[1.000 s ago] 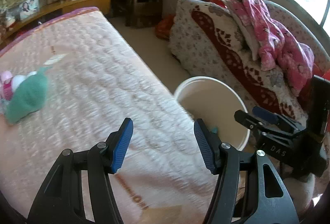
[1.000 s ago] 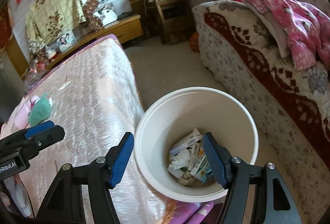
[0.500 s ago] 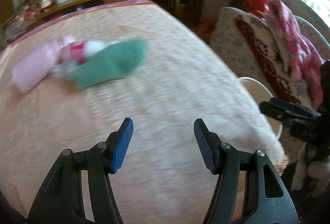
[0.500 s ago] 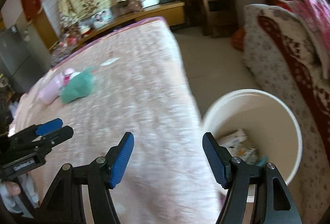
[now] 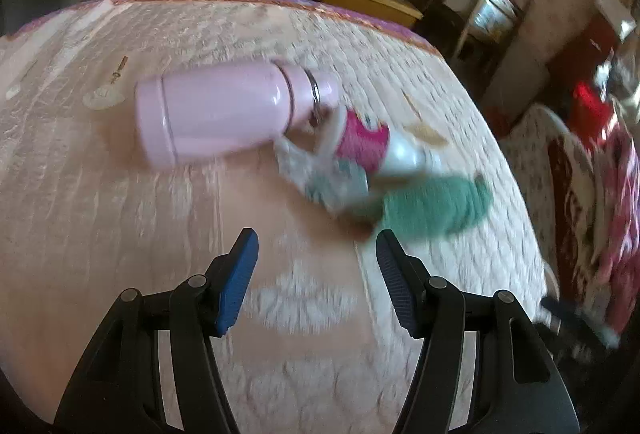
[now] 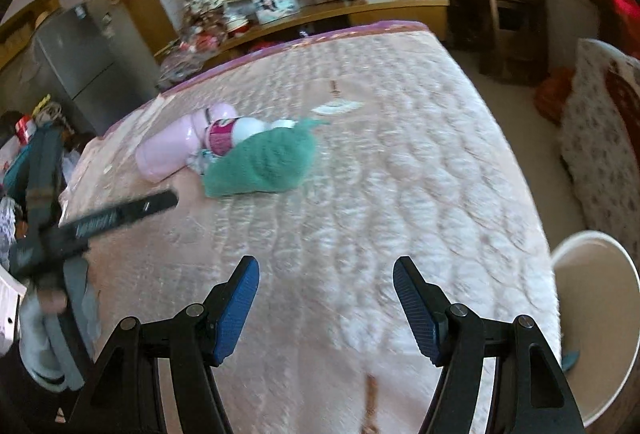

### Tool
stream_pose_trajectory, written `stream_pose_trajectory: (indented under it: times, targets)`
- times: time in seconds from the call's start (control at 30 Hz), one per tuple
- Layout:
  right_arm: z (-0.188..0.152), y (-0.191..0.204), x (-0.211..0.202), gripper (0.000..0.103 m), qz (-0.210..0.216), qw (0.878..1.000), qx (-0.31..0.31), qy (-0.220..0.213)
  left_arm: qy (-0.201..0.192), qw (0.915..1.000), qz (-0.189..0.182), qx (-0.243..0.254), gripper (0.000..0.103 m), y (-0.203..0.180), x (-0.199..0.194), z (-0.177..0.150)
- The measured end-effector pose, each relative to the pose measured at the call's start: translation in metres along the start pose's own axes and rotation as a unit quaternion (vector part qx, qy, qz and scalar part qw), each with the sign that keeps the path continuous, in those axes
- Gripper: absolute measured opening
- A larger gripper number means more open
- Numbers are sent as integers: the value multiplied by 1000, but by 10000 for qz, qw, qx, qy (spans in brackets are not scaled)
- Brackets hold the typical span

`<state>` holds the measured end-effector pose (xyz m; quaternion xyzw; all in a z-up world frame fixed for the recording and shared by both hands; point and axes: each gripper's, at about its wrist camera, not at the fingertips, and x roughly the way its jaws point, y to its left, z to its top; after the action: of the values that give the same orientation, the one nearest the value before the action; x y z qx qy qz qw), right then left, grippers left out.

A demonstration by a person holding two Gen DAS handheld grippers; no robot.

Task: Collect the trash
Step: 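Move both open tools back over the bed toward the clear wrapper and green cloth, then grasp the clear wrapper with the left gripper while the right grasps the green cloth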

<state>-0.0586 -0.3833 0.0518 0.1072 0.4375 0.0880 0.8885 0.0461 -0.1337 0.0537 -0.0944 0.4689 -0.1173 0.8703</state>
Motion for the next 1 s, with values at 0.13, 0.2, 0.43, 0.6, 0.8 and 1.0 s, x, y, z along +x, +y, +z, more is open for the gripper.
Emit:
stream_pose_trajectory:
  times: [0.13,0.2,0.43,0.6,0.8,1.0]
  targets:
    - [5,3,9,68,90,10000,-3,36,-67,9998,125,-134,60,-6,14,20]
    - [8,3,10,68,161,9999,12,31,-102,9994,256,-199,60,-9,23,27]
    - [8,2,8,71,232,9997,-36,-30,5,9977,663,-115,60,-9,51,41]
    - [8,-3,15,71,261,9996,30,40,194,9973,686,-196,60,8,54,32]
    - [8,1,23,71,288,9995,27,110,235,9984,467,-219,60,21,46,22]
    - [17,6,33,72,386,9990,152,138,207,9996,179,-43,36,9,51,17]
